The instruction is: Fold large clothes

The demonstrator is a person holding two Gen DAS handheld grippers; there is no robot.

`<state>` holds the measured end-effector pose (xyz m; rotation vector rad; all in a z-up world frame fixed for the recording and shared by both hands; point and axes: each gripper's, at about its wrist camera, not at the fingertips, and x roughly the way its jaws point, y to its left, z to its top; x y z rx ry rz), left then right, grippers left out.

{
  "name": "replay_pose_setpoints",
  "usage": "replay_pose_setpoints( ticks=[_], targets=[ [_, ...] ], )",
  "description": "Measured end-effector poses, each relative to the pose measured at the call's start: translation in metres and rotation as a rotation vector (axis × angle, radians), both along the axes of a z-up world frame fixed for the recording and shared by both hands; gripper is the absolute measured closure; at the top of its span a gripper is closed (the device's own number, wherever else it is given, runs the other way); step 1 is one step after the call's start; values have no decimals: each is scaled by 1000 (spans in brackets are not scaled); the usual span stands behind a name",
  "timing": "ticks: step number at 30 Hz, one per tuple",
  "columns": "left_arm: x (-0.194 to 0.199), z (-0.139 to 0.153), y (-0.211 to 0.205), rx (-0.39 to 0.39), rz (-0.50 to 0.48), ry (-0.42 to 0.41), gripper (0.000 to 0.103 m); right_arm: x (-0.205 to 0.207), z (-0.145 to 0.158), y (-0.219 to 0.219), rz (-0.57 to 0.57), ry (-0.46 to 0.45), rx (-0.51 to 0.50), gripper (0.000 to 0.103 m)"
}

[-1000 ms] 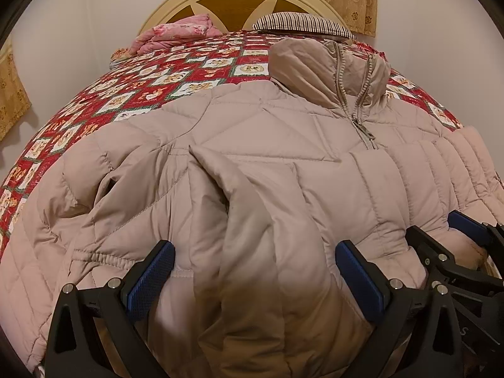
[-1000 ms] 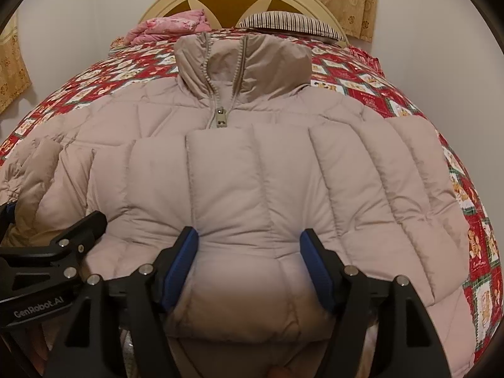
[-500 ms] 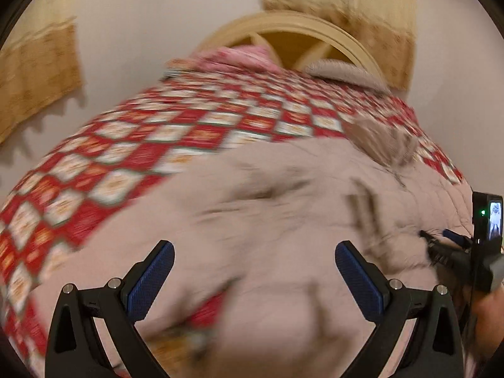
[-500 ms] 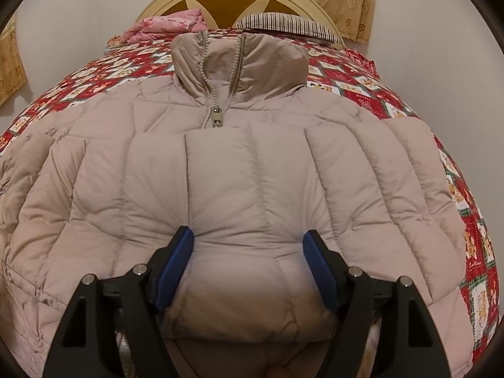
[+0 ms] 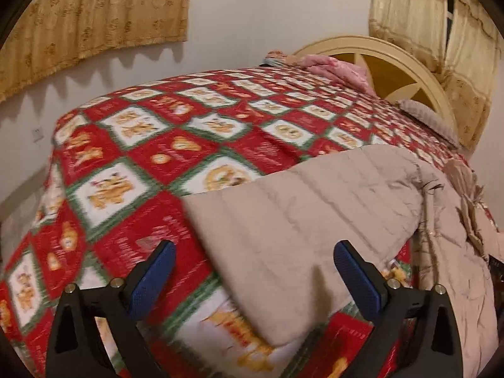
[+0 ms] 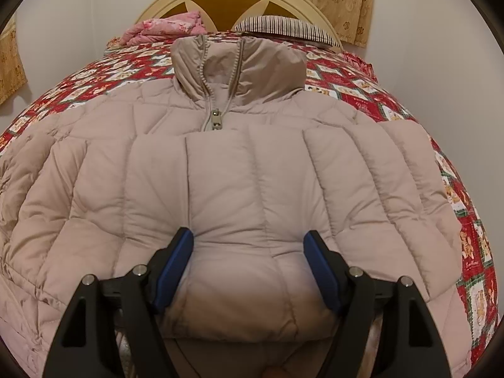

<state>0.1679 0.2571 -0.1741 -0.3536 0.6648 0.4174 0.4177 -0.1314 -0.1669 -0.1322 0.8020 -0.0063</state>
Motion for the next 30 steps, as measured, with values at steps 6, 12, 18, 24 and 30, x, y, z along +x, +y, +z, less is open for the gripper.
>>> replay_pose_setpoints(
  ticks=[6,12,18,24,30],
  targets=[
    [18,-13,8,-6,30,23,50,0,0,-1,-3,-1,2,26],
    [11,6,18,2,-15,-57,98,0,0,-2,-3,0,7,25],
    [19,61,24,80,-50,-163,98,0,0,-3,-4,-2,8,24],
    [38,125,18,141,-110,-264,99,0,1,-3,-3,-1,9,24],
    [56,205,-41,211,-273,-406,99,0,0,-3,-3,-2,7,24]
  ],
)
